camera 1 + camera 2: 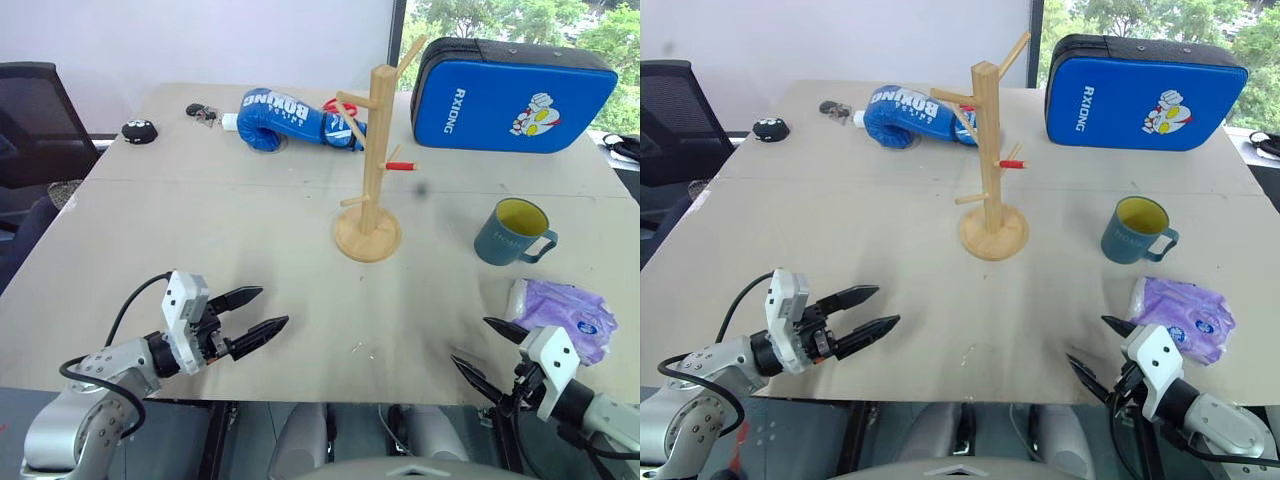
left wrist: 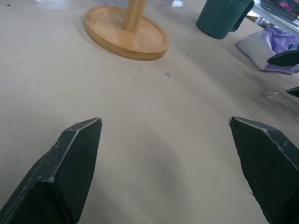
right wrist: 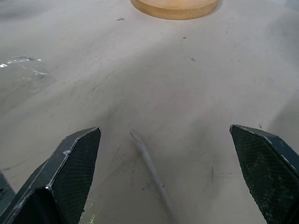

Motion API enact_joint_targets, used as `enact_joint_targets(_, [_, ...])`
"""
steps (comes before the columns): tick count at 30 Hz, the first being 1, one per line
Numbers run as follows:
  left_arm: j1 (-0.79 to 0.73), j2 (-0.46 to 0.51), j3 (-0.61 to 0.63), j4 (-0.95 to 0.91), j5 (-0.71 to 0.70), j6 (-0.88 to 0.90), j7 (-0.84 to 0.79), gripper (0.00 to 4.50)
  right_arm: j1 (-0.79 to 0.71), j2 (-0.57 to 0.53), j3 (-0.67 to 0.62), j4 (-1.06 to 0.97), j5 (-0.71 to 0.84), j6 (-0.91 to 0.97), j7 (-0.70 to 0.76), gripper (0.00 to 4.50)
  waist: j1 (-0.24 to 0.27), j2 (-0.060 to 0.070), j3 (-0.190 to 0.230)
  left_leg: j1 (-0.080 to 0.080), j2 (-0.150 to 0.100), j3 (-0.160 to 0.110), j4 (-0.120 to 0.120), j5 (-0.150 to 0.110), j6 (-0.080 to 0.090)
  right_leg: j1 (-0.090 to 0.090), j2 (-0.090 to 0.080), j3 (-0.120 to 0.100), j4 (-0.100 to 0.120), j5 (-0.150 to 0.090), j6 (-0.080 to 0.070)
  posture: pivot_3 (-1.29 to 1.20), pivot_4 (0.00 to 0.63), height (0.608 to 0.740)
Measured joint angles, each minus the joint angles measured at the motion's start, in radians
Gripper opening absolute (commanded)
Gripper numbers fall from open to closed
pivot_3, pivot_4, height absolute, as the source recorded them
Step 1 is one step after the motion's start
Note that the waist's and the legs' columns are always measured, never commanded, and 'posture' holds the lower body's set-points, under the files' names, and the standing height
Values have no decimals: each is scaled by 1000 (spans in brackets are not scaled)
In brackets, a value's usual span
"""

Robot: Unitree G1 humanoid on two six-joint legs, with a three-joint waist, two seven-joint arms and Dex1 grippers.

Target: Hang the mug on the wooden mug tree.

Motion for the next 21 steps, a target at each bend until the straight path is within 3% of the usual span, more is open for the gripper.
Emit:
enact_joint_targets(7, [-110, 98, -3, -34, -93, 6, -179, 4500, -54, -7, -51, -57, -34, 36, -70, 4470, 0, 2, 1, 0, -1, 0, 1, 0, 0, 0, -1, 0, 0, -2, 3, 0, 150, 740])
enact_joint_targets(12, [-181, 150, -78, -65, -146, 23, -333, 4500, -68, -159, -250, -100, 46, 199, -11, 4470, 1, 3, 1, 1, -2, 0, 1, 0, 0, 1, 0, 0, 0, -1, 2, 0, 150, 740])
enact_joint_targets(16, [-265, 143, -130, -63, -145, 23, -354, 4500, -69, -229, -379, -51, 22, 236, 13, 4470, 3, 2, 1, 0, -2, -1, 1, 0, 0, 1, 2, 0, 0, -1, 2, 0, 150, 740])
enact_joint_targets(21, [-297, 119, -169, -57, -142, 24, -348, 4500, -56, -279, -295, 91, -53, 233, 69, 4470, -1, 2, 1, 0, -3, -1, 1, 0, 0, 1, 2, 1, 0, -1, 2, 0, 150, 740])
